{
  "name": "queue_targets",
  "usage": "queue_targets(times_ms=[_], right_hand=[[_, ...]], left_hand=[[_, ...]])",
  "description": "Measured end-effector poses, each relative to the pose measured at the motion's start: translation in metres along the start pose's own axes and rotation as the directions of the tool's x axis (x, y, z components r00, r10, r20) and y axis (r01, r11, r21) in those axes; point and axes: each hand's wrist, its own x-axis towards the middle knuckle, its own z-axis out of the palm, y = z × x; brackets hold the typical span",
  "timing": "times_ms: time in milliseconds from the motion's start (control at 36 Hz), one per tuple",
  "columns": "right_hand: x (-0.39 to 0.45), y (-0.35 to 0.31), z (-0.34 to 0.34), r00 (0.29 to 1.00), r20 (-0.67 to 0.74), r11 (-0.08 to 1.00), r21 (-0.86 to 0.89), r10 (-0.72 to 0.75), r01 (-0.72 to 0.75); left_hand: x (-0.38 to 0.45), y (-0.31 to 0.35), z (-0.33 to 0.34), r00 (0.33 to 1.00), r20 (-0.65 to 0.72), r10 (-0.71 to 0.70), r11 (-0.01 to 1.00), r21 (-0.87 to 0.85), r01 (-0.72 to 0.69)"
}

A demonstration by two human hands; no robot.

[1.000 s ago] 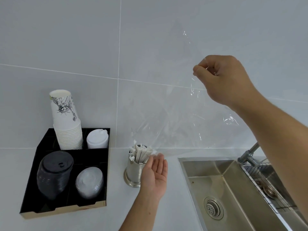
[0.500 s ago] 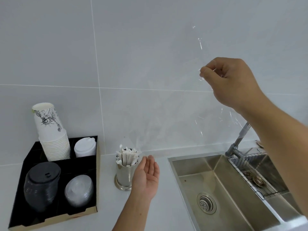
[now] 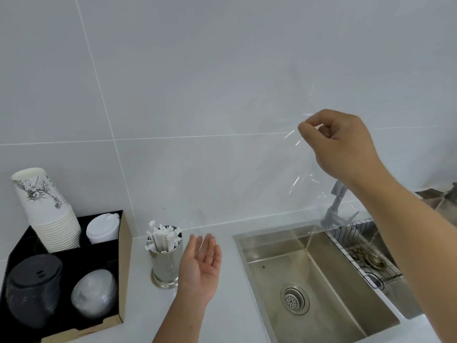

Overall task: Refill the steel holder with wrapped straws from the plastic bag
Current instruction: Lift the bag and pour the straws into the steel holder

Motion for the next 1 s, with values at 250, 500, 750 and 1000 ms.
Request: queue_targets(times_ms=[250,500,750,1000], right_hand=[[-0.04,0.061,-0.011,0.991,-0.029,0.983,0.136,0.128,-0.123],[-0.087,0.114,-0.002,0.955,0.038,0.923,0.251,0.293,-0.293],[-0.152,0.129,0.005,0.91,0.105,0.892,0.182,0.401,-0.414],[-0.204,0.122,0.01,0.867,0.118,0.868,0.059,0.485,-0.493]], left_hand=[[-0.016,0.016,-0.012,0.999,-0.005,0.04,0.949,0.313,-0.037],[-0.043,0.05,-0.041,1.0,0.001,0.03,0.876,0.482,-0.027],[-0.045,0.048,-0.068,0.949,-0.123,-0.291,0.692,0.658,0.297],[-0.036,-0.004,-0.09,0.923,-0.35,-0.161,0.417,0.823,0.385]])
